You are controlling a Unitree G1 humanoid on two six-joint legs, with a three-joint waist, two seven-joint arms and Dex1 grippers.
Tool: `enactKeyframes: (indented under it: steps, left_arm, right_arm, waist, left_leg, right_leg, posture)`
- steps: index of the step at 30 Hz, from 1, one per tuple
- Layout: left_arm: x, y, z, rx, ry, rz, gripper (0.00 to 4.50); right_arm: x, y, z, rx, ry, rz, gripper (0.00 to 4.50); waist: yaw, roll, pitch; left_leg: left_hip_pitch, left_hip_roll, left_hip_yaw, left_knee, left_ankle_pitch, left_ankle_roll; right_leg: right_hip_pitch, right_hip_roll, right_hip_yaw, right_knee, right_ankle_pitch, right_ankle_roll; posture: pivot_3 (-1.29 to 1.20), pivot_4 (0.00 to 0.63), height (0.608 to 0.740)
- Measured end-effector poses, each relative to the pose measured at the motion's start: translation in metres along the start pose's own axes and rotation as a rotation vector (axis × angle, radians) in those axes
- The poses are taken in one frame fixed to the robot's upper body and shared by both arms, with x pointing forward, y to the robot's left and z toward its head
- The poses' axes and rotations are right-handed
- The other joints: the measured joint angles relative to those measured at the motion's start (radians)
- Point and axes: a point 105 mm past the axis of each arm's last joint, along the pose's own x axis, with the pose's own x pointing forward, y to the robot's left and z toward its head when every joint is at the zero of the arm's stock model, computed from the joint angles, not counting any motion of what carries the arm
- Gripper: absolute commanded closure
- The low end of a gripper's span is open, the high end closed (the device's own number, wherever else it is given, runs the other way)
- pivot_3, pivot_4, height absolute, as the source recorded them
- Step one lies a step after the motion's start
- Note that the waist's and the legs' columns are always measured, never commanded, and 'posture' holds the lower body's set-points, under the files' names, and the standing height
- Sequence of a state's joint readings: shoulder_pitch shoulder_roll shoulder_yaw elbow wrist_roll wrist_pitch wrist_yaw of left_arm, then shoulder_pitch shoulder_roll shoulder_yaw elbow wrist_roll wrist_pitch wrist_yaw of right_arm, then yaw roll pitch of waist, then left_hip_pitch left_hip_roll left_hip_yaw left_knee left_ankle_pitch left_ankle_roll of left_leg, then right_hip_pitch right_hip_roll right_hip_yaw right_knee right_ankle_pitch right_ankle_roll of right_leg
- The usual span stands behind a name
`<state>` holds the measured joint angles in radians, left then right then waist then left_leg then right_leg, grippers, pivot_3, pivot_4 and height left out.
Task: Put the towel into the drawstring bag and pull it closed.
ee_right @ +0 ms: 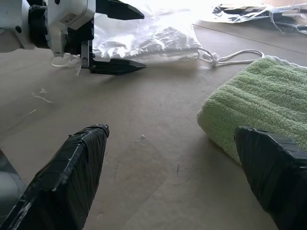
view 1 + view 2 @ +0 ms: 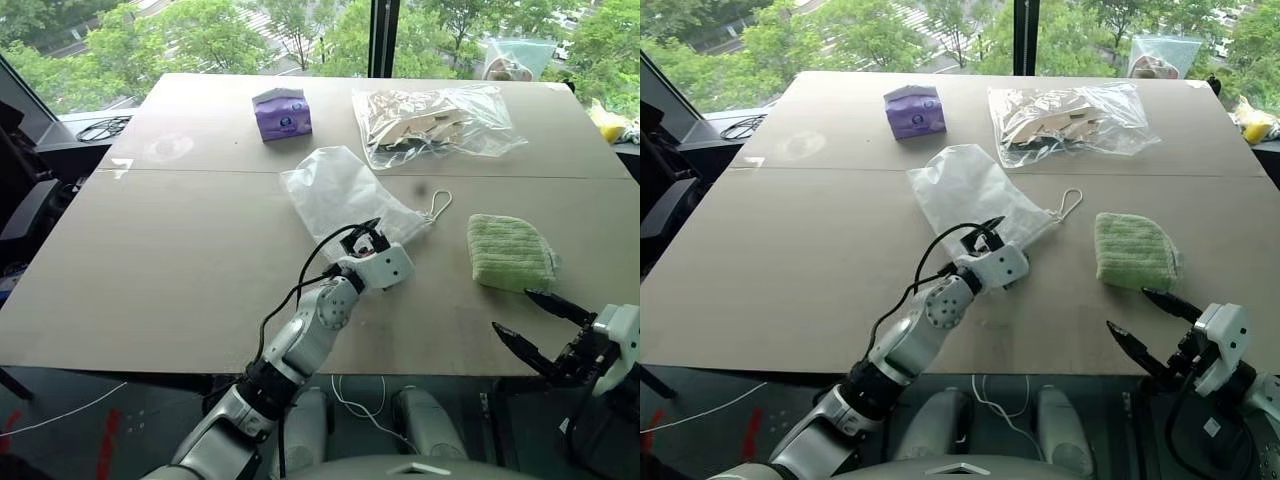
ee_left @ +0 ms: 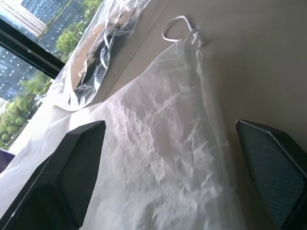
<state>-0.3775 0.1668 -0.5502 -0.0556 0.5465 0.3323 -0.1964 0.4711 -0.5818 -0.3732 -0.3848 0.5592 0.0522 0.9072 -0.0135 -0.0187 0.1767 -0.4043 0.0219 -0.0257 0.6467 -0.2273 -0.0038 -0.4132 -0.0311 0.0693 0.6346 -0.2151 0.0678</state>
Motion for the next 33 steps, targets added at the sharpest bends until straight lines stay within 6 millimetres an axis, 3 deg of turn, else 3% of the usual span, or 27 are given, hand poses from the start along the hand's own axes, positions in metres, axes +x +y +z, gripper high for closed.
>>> enactKeyframes:
  steps: [4, 7, 10, 17, 21, 27, 30, 33]
  left_arm:
    - [0.0, 0.001, -0.008, -0.048, 0.07, 0.014, 1.65]
    - [-0.002, 0.009, -0.025, -0.105, 0.158, 0.057, 2.95]
    - [-0.005, 0.019, -0.029, -0.134, 0.179, 0.098, 4.48]
    - [-0.008, 0.025, -0.03, -0.145, 0.164, 0.141, 4.48]
    - [-0.01, 0.042, -0.034, -0.081, 0.139, 0.199, 4.48]
    - [-0.014, 0.085, -0.023, 0.214, 0.04, 0.31, 4.48]
    - [-0.014, 0.088, -0.015, 0.365, -0.017, 0.327, 4.48]
    - [-0.013, 0.084, -0.021, 0.497, -0.021, 0.324, 4.48]
  right_arm:
    - [0.001, -0.001, 0.002, -0.006, -0.007, 0.0, 0.0]
    - [0.002, -0.001, 0.003, -0.015, -0.017, -0.001, 0.0]
    - [0.002, -0.002, 0.003, -0.016, -0.02, -0.003, 0.0]
    - [0.002, -0.003, 0.002, -0.016, -0.023, -0.009, 0.0]
    - [0.004, -0.008, 0.002, -0.019, -0.03, -0.018, 0.0]
    - [0.007, -0.012, 0.004, -0.028, -0.044, -0.023, 0.0]
    - [0.01, -0.014, 0.005, -0.04, -0.053, -0.023, 0.0]
    - [0.012, -0.017, 0.006, -0.044, -0.058, -0.021, 0.0]
  waist:
    - [-0.001, 0.0, 0.0]
    - [-0.002, 0.0, 0.0]
    - [-0.001, 0.001, -0.001]
    - [-0.001, 0.001, -0.001]
    - [0.0, 0.001, -0.001]
    - [0.001, 0.001, -0.001]
    - [0.002, 0.001, -0.001]
    - [0.001, 0.001, -0.001]
  left_leg:
    - [0.0, 0.0, -0.001, 0.0, 0.0, 0.0]
    - [0.0, 0.0, -0.001, 0.0, 0.0, 0.0]
    - [0.001, 0.0, -0.001, 0.001, 0.0, 0.0]
    - [0.002, 0.0, -0.001, 0.001, 0.0, 0.0]
    - [0.002, 0.0, -0.001, 0.001, 0.0, 0.0]
    - [0.001, 0.0, -0.001, 0.001, 0.0, 0.0]
    - [0.001, 0.0, -0.001, 0.001, 0.0, 0.0]
    - [0.001, 0.0, -0.001, 0.001, 0.0, 0.0]
  right_leg:
    - [0.0, 0.0, -0.001, 0.001, 0.0, 0.0]
    - [0.0, 0.0, -0.001, 0.001, 0.0, 0.0]
    - [0.001, 0.0, -0.001, 0.001, 0.0, 0.0]
    - [0.001, 0.0, -0.001, 0.002, 0.0, 0.0]
    - [0.001, 0.0, -0.001, 0.003, 0.0, 0.0]
    - [0.001, 0.0, -0.001, 0.003, 0.0, 0.0]
    - [0.001, 0.0, -0.001, 0.003, 0.0, 0.0]
    - [0.001, 0.0, -0.001, 0.003, 0.0, 0.0]
  posture:
    - [0.0, 0.15, 0.74]
    - [0.0, 0.15, 0.74]
    - [0.0, 0.15, 0.74]
    - [0.0, 0.15, 0.74]
    - [0.0, 0.15, 0.74]
    - [0.0, 0.15, 0.74]
    - [0.0, 0.15, 0.74]
    - [0.0, 0.15, 0.74]
